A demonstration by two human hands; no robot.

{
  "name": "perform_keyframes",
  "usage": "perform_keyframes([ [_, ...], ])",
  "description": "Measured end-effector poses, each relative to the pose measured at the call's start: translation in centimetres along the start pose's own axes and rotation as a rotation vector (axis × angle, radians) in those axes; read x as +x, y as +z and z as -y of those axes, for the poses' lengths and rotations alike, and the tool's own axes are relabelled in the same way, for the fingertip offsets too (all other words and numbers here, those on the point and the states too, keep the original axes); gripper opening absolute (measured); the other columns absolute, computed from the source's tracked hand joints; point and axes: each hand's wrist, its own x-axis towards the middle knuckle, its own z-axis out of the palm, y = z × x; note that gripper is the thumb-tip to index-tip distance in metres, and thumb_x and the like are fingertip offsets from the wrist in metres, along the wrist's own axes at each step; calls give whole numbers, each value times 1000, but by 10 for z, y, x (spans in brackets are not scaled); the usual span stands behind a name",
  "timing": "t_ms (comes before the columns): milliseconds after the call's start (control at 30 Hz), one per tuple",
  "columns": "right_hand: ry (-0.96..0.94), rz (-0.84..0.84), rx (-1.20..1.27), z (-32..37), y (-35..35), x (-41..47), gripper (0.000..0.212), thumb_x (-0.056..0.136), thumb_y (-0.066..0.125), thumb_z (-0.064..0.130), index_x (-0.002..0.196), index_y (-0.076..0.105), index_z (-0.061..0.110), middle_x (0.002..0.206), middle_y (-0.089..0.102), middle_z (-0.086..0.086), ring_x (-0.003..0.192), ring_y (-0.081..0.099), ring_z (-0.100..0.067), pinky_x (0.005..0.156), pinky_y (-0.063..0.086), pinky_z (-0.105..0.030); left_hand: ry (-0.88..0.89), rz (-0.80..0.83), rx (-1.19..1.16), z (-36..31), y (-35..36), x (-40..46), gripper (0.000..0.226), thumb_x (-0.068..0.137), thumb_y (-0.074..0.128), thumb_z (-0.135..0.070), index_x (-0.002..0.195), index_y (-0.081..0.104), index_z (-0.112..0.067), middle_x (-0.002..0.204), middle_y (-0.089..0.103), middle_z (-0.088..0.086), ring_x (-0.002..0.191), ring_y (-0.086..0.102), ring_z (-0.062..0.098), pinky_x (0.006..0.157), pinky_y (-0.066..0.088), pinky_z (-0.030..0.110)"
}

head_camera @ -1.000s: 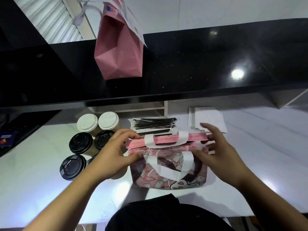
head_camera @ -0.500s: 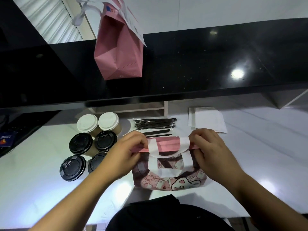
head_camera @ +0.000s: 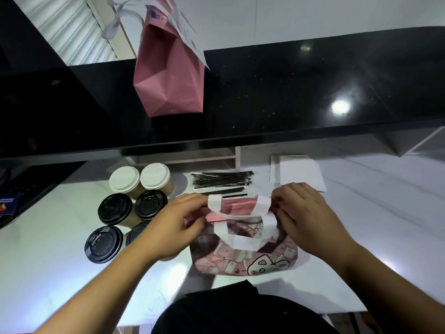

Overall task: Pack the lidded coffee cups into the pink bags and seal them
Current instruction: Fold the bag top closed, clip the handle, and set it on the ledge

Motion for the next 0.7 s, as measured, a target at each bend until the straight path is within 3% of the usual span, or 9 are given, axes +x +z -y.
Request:
perform_keyframes([
  [167, -50, 42, -59, 4, -2, 8, 22, 98, 58, 23, 116, 70, 19, 114, 67, 4, 105, 57, -20, 88, 52, -38, -5, -19, 148, 4, -1, 5, 23, 91, 75, -14, 112, 73, -21, 108, 68, -17, 102, 62, 9, 83, 54, 38],
  [300, -94, 111, -69, 10, -7, 21, 19, 97, 63, 26, 112, 74, 21, 110, 69, 6, 99, 60, -18, 86, 51, -34, 6, -62, 226, 0, 5, 12, 18, 89, 76, -13, 104, 75, -25, 93, 68, -17, 91, 64, 12, 71, 50, 28],
  [433, -132, 199, -42, 14, -10, 38, 18, 96, 68, 32, 109, 77, 24, 97, 70, 8, 91, 61, -16, 76, 50, -29, 97, -46, 363, -15, 3, 26, 14, 88, 80, -32, 102, 78, -28, 87, 73, -11, 83, 67, 15, 66, 47, 26],
  [567, -183, 287, -59, 23, -4, 50, 27, 98, 60, 47, 119, 71, 34, 105, 69, 12, 100, 59, -12, 78, 54, -32, 138, -5, 433, -36, 5, 45, 23, 91, 67, -48, 108, 74, -35, 93, 73, -9, 88, 68, 17, 63, 42, 29],
  [700, -179, 287, -125, 29, 3, 52, 22, 98, 57, 42, 113, 72, 35, 100, 68, 11, 99, 62, -15, 75, 55, -37, 84, 76, 571, -49, 17, 58, 24, 91, 57, -37, 110, 71, -35, 97, 73, -7, 94, 66, 20, 66, 46, 31],
])
